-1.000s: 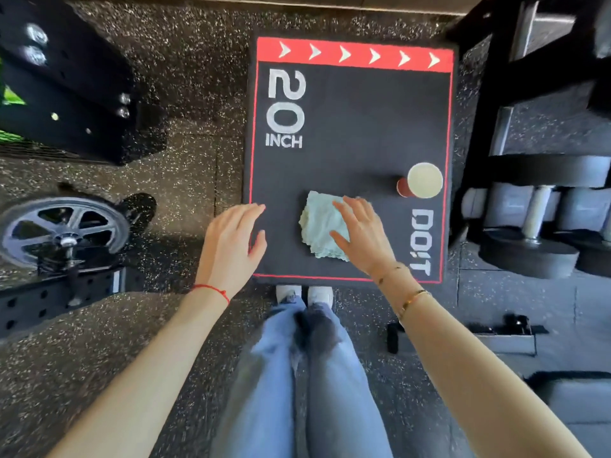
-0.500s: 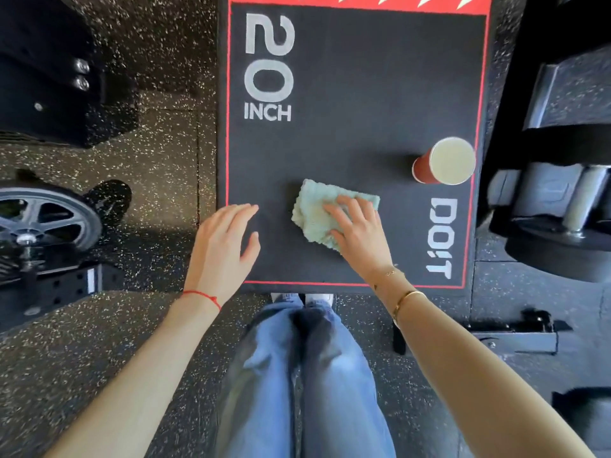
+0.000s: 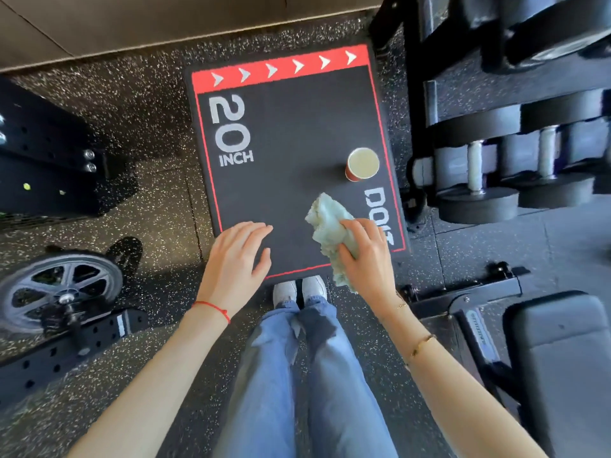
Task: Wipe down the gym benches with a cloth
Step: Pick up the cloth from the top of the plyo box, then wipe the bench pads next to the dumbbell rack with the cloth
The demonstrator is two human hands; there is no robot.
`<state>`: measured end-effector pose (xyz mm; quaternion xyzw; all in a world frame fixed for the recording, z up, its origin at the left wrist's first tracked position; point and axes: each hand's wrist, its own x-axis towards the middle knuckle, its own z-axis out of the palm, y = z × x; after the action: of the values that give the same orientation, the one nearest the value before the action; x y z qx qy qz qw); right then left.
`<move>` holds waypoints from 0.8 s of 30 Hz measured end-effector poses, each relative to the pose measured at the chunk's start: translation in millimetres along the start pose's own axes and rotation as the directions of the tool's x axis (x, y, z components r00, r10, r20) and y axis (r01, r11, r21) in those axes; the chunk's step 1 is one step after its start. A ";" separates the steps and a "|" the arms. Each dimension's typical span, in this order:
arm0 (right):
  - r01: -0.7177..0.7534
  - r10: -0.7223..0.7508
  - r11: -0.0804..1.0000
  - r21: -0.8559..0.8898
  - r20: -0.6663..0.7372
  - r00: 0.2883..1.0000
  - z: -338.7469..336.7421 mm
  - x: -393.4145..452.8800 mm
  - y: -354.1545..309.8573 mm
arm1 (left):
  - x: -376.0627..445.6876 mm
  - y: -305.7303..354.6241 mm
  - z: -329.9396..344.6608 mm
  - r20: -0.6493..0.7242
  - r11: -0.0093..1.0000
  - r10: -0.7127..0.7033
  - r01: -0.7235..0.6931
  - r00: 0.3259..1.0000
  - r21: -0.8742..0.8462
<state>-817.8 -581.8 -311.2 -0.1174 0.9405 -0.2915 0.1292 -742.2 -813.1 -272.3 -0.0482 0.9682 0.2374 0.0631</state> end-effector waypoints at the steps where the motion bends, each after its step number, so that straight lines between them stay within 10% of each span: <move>1: -0.019 0.019 1.000 0.009 -0.028 0.999 -13.7 -12.6 -3.4 | -2.3 9.1 -9.2 0.001 1.000 0.029 -0.029 1.000 0.004; 10: -0.268 0.280 0.960 0.082 -0.313 0.908 -119.2 -150.5 -8.9 | -24.5 102.0 -60.5 0.067 0.952 0.306 -0.307 0.950 0.004; 24: -0.532 0.589 0.787 0.314 -0.641 0.492 -226.5 -349.8 67.1 | -59.8 314.5 -20.6 0.252 0.712 0.693 -0.696 0.675 -0.093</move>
<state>-569.6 -307.0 -108.5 0.3211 0.8887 -0.2897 -0.1521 -723.9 -541.3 -102.9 0.3560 0.8970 0.2426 0.0993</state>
